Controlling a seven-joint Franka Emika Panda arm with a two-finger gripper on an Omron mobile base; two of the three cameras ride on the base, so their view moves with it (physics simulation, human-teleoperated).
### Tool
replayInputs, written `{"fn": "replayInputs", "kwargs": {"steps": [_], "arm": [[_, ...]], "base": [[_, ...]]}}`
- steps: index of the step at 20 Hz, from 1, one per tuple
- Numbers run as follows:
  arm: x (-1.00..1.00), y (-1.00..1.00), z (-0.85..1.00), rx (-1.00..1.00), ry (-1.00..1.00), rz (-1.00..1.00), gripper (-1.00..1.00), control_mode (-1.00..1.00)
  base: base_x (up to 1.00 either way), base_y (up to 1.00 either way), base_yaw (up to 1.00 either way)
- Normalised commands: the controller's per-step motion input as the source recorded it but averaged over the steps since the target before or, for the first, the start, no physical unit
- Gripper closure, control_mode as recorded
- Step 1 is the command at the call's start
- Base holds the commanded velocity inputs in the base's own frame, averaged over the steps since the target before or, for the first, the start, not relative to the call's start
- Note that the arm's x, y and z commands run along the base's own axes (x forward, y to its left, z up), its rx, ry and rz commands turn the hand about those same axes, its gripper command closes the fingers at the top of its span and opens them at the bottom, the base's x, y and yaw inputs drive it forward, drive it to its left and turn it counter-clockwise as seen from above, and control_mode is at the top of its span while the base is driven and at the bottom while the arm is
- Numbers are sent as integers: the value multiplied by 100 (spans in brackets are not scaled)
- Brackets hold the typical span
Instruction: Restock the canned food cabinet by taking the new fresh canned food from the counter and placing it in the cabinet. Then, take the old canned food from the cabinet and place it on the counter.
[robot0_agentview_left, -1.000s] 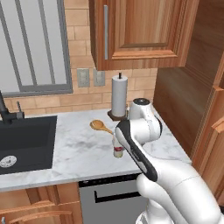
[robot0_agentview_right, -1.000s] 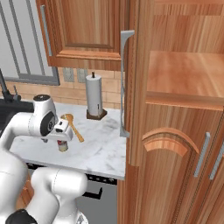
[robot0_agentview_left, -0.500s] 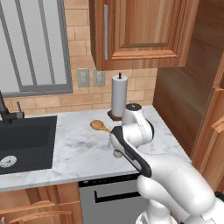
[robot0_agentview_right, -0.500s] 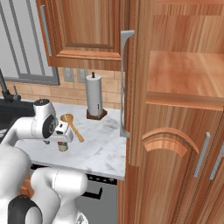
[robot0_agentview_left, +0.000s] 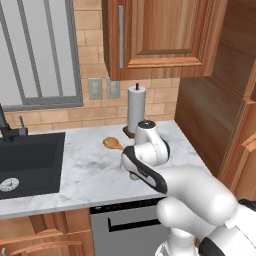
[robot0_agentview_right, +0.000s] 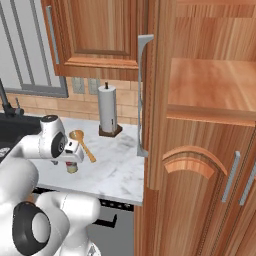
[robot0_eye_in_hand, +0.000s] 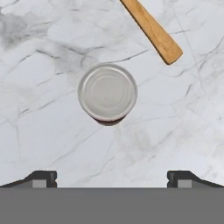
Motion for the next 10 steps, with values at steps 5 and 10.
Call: {"fn": "replayInputs", "kwargs": {"steps": [5, 10], "arm": [[0, 0, -16, 0, 0, 0, -100, -100], [15, 0, -12, 0, 0, 0, -100, -100]], "base": [[0, 0, 0], [0, 0, 0]]}}
